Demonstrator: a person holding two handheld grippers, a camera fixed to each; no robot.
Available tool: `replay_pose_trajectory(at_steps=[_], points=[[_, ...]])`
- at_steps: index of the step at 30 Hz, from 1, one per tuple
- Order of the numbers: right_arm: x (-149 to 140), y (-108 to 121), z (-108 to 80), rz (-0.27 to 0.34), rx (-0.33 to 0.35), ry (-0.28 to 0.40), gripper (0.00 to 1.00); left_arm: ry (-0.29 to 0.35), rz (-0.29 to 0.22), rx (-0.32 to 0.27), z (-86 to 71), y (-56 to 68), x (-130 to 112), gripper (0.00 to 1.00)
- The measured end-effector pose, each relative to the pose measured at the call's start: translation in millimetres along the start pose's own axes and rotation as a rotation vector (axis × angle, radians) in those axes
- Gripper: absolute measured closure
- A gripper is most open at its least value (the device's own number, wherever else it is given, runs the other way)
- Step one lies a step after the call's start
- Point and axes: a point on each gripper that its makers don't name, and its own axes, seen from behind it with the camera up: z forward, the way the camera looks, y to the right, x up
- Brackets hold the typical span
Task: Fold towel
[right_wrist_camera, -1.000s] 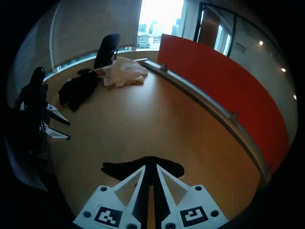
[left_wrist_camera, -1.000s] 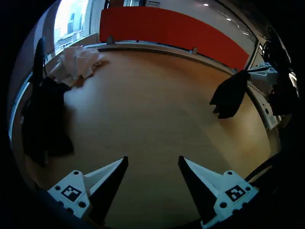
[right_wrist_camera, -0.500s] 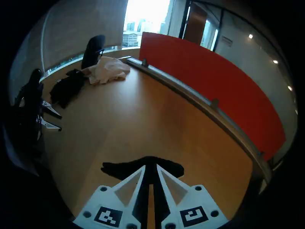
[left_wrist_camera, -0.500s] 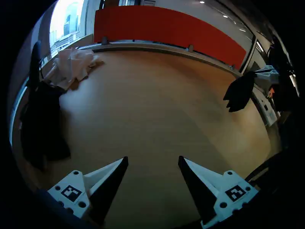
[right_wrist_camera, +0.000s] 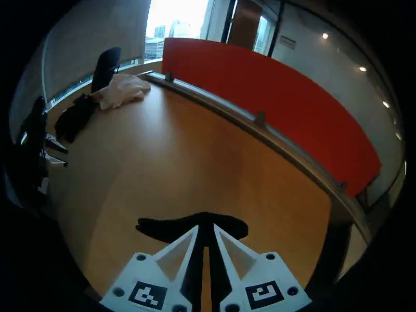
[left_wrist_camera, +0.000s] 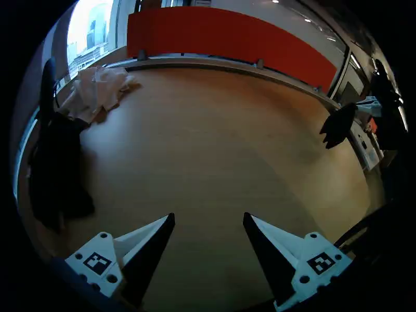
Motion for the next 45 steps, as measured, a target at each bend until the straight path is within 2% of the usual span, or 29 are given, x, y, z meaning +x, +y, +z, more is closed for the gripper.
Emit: replay_pose_trajectory(at_steps=[12,20,35,45], points=[[-44.3,65.3,-17.6,0.042,-0.075,-0.054,0.95,-0.003,0.004,0.015,-1.1,2.8,3.0,0.02],[-59.5,93.8,-21.5,0.067,-0.108,-0.072,0.95,-0.004,0.006,0.022,-0.1,5.4,5.7,0.02],[-69.4,108.9,-18.6,0.066,-0.119,-0.101,0.95,-0.006,0.005,0.03,-0.3,7.6,6.8,0.02],[-99.6,112.2,-23.2,0.08,-0.126,-0.135,0.95,-0.011,0.004,0.032,0.0,8.5,3.6,0.02]])
